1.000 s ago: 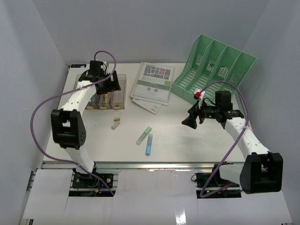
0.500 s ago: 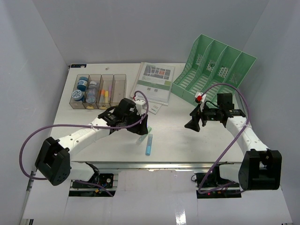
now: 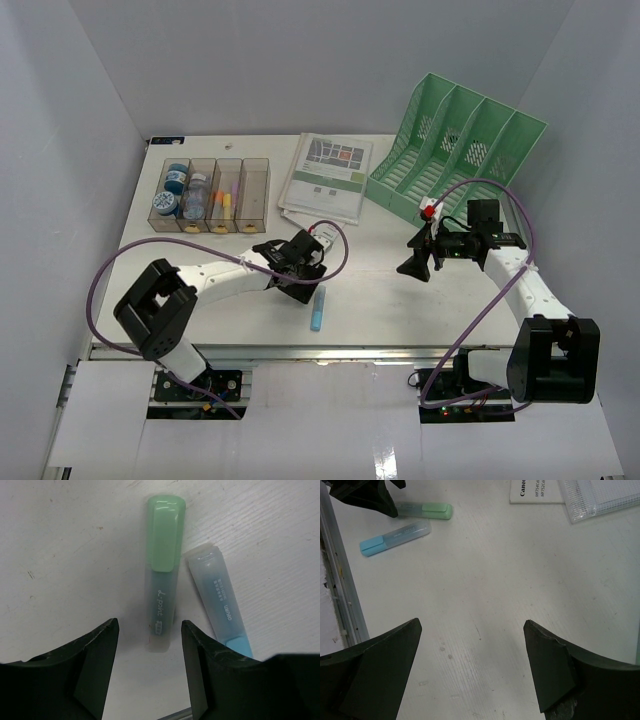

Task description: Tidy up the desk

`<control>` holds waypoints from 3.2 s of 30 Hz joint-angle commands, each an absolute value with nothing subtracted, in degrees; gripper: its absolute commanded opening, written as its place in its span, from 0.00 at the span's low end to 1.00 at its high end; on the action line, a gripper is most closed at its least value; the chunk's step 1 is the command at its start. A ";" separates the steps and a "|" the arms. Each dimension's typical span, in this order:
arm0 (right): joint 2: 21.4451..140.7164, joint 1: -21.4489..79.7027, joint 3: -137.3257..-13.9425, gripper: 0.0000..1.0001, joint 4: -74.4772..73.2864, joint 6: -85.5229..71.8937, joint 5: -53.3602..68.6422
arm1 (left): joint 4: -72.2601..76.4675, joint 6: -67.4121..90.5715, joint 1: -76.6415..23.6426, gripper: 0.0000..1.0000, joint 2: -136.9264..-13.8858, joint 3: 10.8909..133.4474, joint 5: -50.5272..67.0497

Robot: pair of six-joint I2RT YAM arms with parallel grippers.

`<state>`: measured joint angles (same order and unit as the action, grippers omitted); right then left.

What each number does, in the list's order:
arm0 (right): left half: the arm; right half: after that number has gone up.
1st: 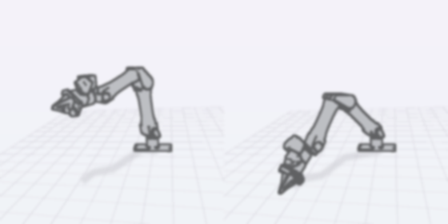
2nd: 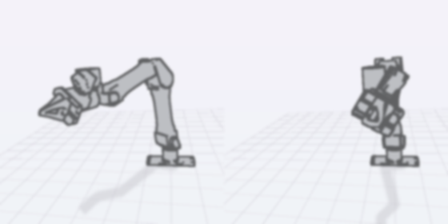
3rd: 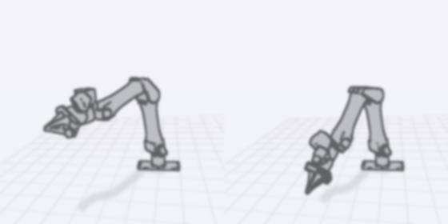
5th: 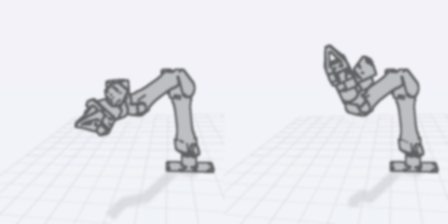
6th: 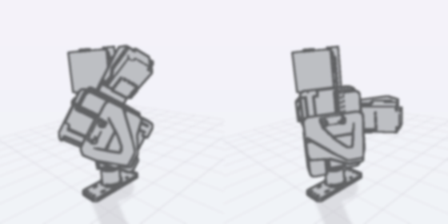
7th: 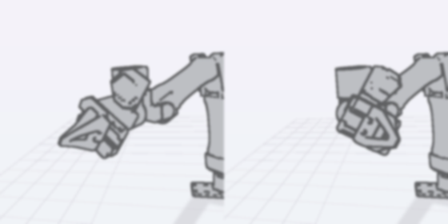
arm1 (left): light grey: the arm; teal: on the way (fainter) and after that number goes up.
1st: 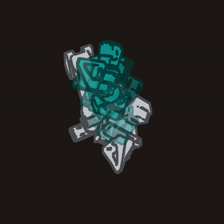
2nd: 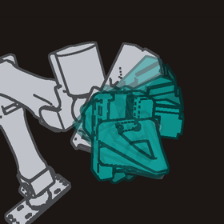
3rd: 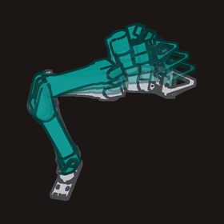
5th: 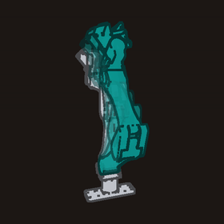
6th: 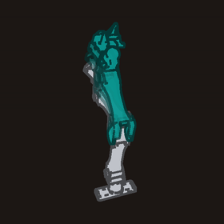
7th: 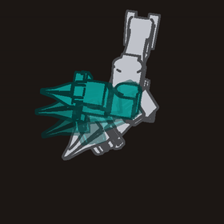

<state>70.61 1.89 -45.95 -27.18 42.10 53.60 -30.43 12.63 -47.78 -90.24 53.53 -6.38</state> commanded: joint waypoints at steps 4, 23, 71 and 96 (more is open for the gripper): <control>70.70 1.58 -46.46 0.89 -28.30 43.30 55.55 | -29.25 11.20 -48.52 0.57 -94.05 57.14 -10.14; 70.33 1.32 -46.85 0.89 -28.98 43.53 56.32 | -28.43 9.84 -42.59 0.22 -93.58 63.77 -13.00; 83.15 46.74 -62.16 0.90 -55.29 99.63 34.18 | -20.63 19.15 -0.53 0.98 -57.04 48.06 24.25; 116.04 56.16 -83.43 0.73 -53.69 102.13 22.06 | -15.42 23.29 -0.44 0.98 -35.41 30.11 29.40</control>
<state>113.53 56.23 -80.35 -52.66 102.72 23.90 -17.35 22.97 -0.69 -37.11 30.55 27.73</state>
